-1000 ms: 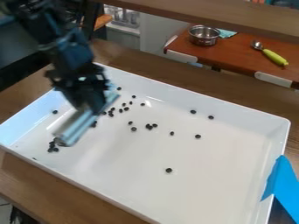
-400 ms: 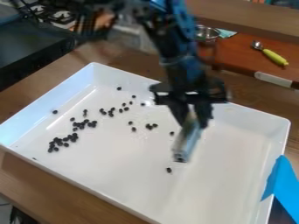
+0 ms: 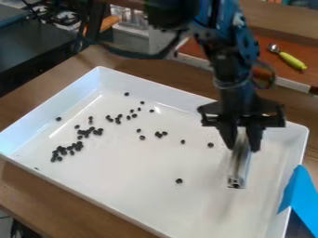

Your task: Sweep into pile

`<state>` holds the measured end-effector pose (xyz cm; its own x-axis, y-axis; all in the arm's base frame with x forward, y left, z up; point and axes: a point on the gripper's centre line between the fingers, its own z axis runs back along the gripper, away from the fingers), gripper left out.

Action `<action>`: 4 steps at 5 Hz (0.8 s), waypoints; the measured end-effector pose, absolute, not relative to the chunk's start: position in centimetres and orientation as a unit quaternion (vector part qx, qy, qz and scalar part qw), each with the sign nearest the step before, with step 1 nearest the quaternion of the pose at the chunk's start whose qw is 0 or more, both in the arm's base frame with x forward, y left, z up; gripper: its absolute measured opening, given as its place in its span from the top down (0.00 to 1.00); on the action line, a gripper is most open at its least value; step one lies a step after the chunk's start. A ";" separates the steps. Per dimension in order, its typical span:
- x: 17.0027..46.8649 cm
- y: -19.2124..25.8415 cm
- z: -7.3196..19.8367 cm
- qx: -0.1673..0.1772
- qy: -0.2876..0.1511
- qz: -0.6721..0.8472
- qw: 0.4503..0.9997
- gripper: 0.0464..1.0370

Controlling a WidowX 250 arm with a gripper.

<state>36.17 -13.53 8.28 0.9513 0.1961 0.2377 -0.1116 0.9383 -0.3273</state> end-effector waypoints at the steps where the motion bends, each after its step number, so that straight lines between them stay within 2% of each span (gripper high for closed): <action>1: 36.8 -13.9 6.1 -0.139 -0.129 0.079 0.979 0.67; 3: 37.8 -12.3 5.0 -0.121 -0.141 0.078 0.979 0.67; 4: 37.7 -10.1 4.6 -0.119 -0.133 0.086 0.980 0.67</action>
<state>37.75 -10.11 4.59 0.9499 0.1995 0.2406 -0.1362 0.9571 -0.2558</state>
